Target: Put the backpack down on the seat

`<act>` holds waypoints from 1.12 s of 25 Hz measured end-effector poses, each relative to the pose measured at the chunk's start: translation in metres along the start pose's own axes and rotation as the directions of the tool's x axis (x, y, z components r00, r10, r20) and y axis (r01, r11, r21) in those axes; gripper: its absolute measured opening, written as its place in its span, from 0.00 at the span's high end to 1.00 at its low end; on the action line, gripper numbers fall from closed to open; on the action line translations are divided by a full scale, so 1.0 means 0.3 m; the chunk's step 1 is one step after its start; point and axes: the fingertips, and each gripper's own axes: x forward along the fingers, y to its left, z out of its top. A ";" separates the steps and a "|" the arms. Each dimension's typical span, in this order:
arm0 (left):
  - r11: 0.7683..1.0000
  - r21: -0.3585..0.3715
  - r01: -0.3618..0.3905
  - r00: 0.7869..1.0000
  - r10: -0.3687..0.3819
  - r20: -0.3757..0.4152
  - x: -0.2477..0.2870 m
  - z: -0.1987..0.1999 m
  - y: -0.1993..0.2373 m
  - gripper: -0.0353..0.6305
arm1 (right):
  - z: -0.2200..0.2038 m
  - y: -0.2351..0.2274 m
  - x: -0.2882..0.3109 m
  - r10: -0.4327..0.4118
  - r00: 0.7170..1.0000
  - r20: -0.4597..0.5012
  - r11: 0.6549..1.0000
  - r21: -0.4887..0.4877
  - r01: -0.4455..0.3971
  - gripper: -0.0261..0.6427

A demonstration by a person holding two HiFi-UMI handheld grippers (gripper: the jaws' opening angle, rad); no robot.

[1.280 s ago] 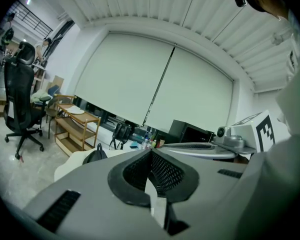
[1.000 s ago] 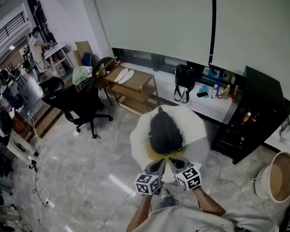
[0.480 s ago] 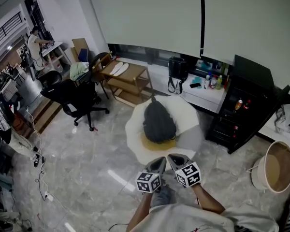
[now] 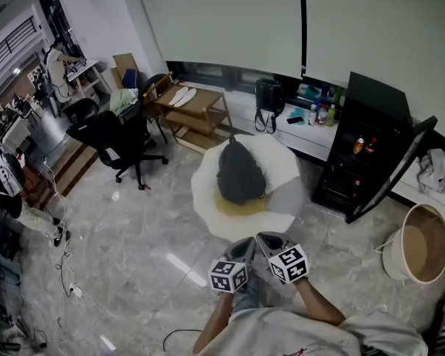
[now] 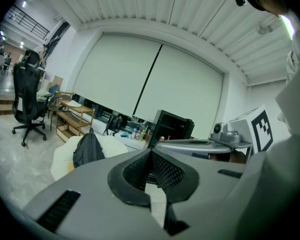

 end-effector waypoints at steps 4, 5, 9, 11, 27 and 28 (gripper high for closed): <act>1.000 0.004 0.005 1.000 -0.005 0.004 -0.044 -0.025 -0.068 0.90 | -0.008 0.028 -0.079 -0.008 1.000 0.010 1.000 0.003 0.008 0.92; 1.000 0.006 0.006 1.000 -0.006 0.004 -0.055 -0.030 -0.083 0.90 | -0.010 0.036 -0.097 -0.011 1.000 0.014 1.000 0.007 0.010 0.92; 1.000 0.011 0.001 1.000 -0.001 0.002 -0.091 -0.046 -0.138 0.90 | -0.030 0.062 -0.159 -0.013 1.000 0.018 1.000 0.019 0.013 0.92; 1.000 0.015 -0.001 1.000 0.001 -0.003 -0.110 -0.056 -0.158 0.90 | -0.038 0.078 -0.181 -0.012 1.000 0.020 1.000 0.027 0.011 0.92; 0.999 0.038 0.016 0.997 -0.013 -0.077 -0.234 -0.127 -0.206 0.90 | -0.095 0.195 -0.247 -0.032 0.999 0.030 0.995 0.097 0.029 0.92; 0.999 0.036 0.018 0.997 -0.016 -0.078 -0.248 -0.135 -0.207 0.90 | -0.102 0.208 -0.251 -0.034 0.999 0.028 0.995 0.098 0.032 0.92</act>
